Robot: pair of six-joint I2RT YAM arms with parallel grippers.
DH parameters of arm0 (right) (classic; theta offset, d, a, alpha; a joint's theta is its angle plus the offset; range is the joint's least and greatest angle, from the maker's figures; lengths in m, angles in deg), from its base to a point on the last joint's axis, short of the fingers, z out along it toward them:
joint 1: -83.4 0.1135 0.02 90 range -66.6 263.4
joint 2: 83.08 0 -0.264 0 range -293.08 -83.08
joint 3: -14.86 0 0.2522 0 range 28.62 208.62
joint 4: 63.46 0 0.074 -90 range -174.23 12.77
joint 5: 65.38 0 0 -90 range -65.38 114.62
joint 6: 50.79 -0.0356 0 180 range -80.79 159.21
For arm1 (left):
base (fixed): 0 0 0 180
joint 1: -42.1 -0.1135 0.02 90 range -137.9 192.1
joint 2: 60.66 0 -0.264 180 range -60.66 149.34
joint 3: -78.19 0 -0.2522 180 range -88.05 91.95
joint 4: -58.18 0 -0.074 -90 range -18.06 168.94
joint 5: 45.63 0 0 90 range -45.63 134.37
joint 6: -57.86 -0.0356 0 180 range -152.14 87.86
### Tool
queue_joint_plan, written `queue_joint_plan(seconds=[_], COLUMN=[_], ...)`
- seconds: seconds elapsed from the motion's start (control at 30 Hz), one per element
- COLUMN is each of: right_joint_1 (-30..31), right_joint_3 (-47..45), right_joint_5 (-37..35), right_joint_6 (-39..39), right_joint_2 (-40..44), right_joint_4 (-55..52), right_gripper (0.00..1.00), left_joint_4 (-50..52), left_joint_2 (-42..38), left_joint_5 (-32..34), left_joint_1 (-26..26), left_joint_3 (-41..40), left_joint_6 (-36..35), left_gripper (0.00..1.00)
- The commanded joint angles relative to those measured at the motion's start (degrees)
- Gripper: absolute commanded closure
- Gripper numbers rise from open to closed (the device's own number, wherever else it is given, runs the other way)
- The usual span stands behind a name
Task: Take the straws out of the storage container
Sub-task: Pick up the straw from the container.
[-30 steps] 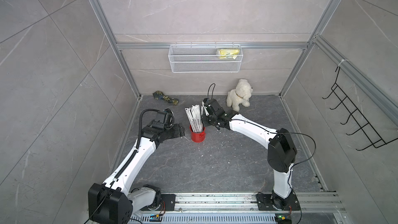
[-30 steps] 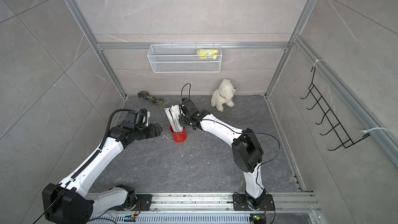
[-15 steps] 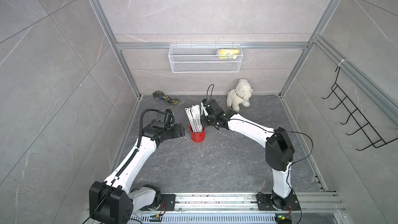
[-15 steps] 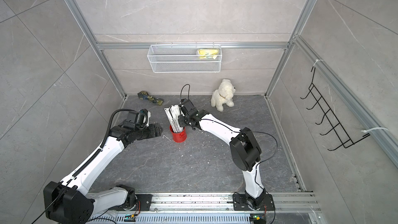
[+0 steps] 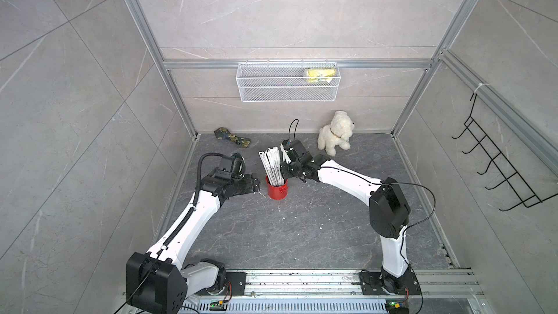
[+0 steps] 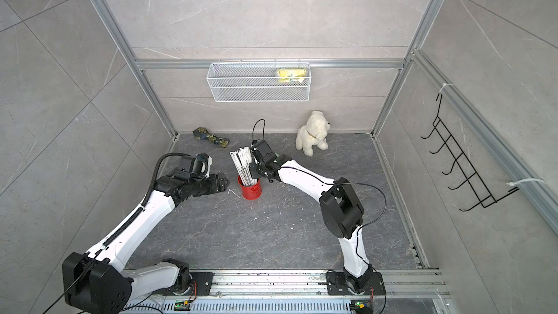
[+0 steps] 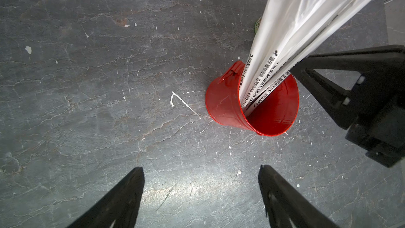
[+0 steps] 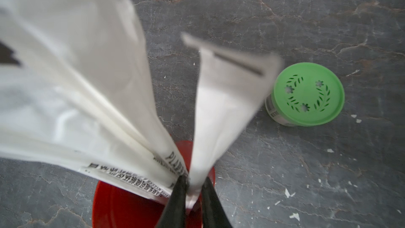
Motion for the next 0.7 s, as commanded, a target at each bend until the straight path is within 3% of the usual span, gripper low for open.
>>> queue_joint_plan(seconds=[0.0, 0.23, 0.67], right_joint_1=[-0.28, -0.24, -0.20], right_joint_3=[1.66, 1.16, 0.34], right_joint_5=[0.49, 0.61, -0.43], right_joint_6=[1.14, 1.94, 2.43], right_joint_2=[-0.04, 1.36, 4.14], right_joint_4=[-0.22, -1.13, -2.31], right_gripper=[0.86, 0.93, 0.93], left_joint_4=[0.11, 0.16, 0.27], left_joint_2=[-0.04, -0.10, -0.37], left_joint_5=[-1.19, -1.17, -1.29], left_joint_1=[0.17, 0.15, 0.17], left_joint_3=[1.20, 1.15, 1.29], left_joint_6=[-1.68, -1.65, -1.69], left_gripper=[0.14, 0.14, 0.14])
